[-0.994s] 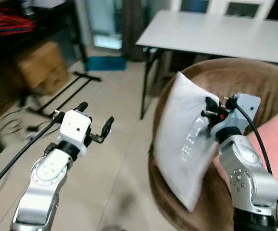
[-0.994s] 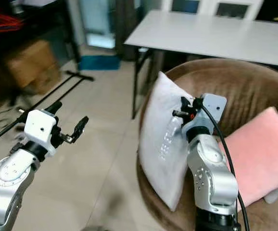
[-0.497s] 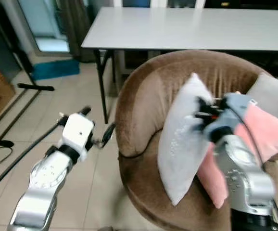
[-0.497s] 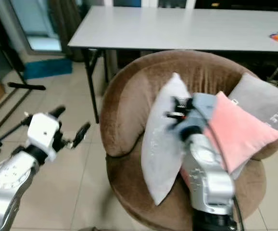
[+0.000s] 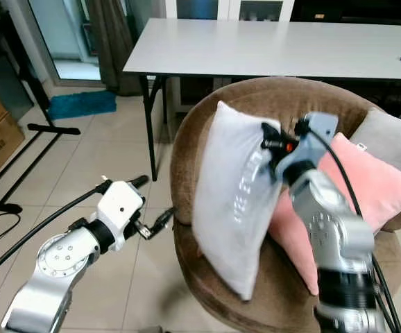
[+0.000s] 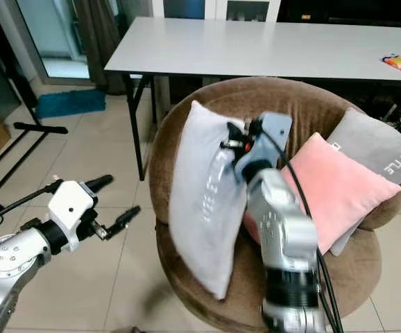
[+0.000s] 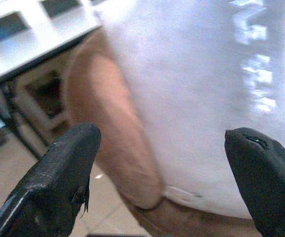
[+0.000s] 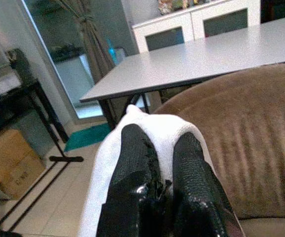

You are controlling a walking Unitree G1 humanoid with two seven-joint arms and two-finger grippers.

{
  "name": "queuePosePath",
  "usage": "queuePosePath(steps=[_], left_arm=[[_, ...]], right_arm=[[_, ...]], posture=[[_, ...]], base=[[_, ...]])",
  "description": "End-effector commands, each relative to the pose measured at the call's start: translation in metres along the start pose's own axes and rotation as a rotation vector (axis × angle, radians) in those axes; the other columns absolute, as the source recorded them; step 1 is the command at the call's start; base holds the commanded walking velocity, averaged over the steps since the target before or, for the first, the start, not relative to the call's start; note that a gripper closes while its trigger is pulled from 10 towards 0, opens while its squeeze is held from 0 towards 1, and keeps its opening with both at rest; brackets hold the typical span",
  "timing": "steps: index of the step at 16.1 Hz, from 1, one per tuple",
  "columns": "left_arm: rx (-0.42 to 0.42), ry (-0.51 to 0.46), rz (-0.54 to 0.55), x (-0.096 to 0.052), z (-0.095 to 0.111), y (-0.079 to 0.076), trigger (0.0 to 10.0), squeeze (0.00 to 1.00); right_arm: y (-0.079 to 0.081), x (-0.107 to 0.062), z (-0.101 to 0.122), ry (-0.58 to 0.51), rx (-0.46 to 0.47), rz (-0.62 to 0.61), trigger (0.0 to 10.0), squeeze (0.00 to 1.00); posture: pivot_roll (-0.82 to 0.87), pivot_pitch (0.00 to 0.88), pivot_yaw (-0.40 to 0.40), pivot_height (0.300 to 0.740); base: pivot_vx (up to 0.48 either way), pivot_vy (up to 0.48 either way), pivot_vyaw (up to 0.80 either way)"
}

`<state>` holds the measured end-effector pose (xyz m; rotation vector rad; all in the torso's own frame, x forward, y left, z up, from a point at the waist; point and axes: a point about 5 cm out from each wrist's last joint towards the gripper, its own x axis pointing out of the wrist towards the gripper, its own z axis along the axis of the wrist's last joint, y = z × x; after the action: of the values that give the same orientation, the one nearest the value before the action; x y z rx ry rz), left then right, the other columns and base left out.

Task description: Move the pillow to the sofa from floor

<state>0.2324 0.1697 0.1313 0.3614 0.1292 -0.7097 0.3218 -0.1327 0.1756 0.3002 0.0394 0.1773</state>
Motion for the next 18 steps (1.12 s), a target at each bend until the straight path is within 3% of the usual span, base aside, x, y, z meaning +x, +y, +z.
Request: queuePosePath(steps=[1, 4, 6, 8, 9, 10, 11, 13, 14, 15, 16, 17, 18], left_arm=[[0.003, -0.005, -0.077, 0.002, 0.005, -0.002, 10.0, 0.0], [0.022, -0.015, -0.123, 0.01, 0.01, 0.001, 10.0, 0.0], [0.025, -0.022, -0.141, 0.014, 0.012, 0.0, 10.0, 0.0], [0.024, -0.022, -0.149, 0.013, 0.012, -0.001, 10.0, 0.0], [0.024, -0.02, -0.149, 0.012, 0.012, -0.001, 10.0, 0.0], [0.023, -0.019, -0.148, 0.012, 0.011, -0.001, 10.0, 0.0], [0.02, -0.017, -0.147, 0.012, 0.01, -0.002, 10.0, 0.0], [0.005, -0.022, -0.147, 0.012, 0.009, -0.005, 10.0, 0.0], [0.0, -0.024, -0.148, 0.013, 0.009, -0.007, 10.0, 0.0], [-0.011, -0.034, -0.14, 0.014, 0.009, -0.011, 10.0, 0.0], [-0.013, -0.039, -0.134, 0.014, 0.009, -0.013, 10.0, 0.0], [-0.033, -0.057, -0.06, 0.015, 0.01, -0.011, 10.0, 0.0], [-0.045, -0.076, -0.003, 0.017, 0.012, -0.008, 10.0, 0.0]], right_arm=[[-0.009, 0.009, 0.009, -0.049, -0.016, -0.022, 10.0, 0.0], [-0.04, 0.037, -0.018, 0.042, 0.023, -0.058, 10.0, 0.0], [-0.07, 0.037, -0.042, 0.125, -0.027, -0.168, 10.0, 0.0], [-0.093, 0.032, -0.048, 0.169, -0.058, -0.247, 10.0, 0.0], [-0.1, 0.03, -0.049, 0.19, -0.095, -0.269, 10.0, 1.0], [-0.105, 0.028, -0.05, 0.206, -0.12, -0.277, 10.0, 1.0], [-0.12, 0.023, -0.047, 0.22, -0.185, -0.317, 10.0, 1.0], [-0.138, 0.018, -0.03, 0.17, -0.251, -0.327, 10.0, 1.0], [-0.141, 0.017, -0.026, 0.154, -0.247, -0.327, 10.0, 1.0], [-0.158, 0.008, -0.01, 0.086, -0.236, -0.371, 10.0, 1.0], [-0.163, 0.006, -0.006, 0.061, -0.228, -0.389, 10.0, 1.0], [-0.175, -0.002, 0.013, -0.052, -0.189, -0.432, 10.0, 0.79], [-0.178, -0.004, 0.02, -0.087, -0.194, -0.431, 10.0, 0.0]], posture=[[0.02, 0.0, 0.011, 0.74], [0.02, 0.0, 0.026, 0.74], [0.03, 0.0, 0.021, 0.74], [0.04, 0.0, 0.012, 0.74], [0.04, 0.0, 0.006, 0.74], [0.04, 0.0, 0.004, 0.74], [0.04, 0.0, -0.001, 0.74], [0.03, 0.0, 0.0, 0.74], [0.02, 0.0, -0.001, 0.74], [0.01, 0.0, -0.006, 0.74], [0.01, 0.0, -0.007, 0.74], [0.0, 0.0, -0.012, 0.74], [-0.01, 0.0, -0.013, 0.74]], base=[[0.0, 0.0, 0.0], [0.0, 0.0, 0.0], [0.0, 0.0, 0.0], [0.0, 0.0, 0.0], [0.0, 0.0, 0.0], [0.0, 0.0, 0.0], [0.0, 0.0, 0.0], [0.0, 0.0, 0.0], [0.0, 0.0, 0.0], [0.0, 0.0, 0.0], [0.0, 0.0, 0.0], [0.0, 0.0, 0.0], [0.0, 0.0, 0.0]])
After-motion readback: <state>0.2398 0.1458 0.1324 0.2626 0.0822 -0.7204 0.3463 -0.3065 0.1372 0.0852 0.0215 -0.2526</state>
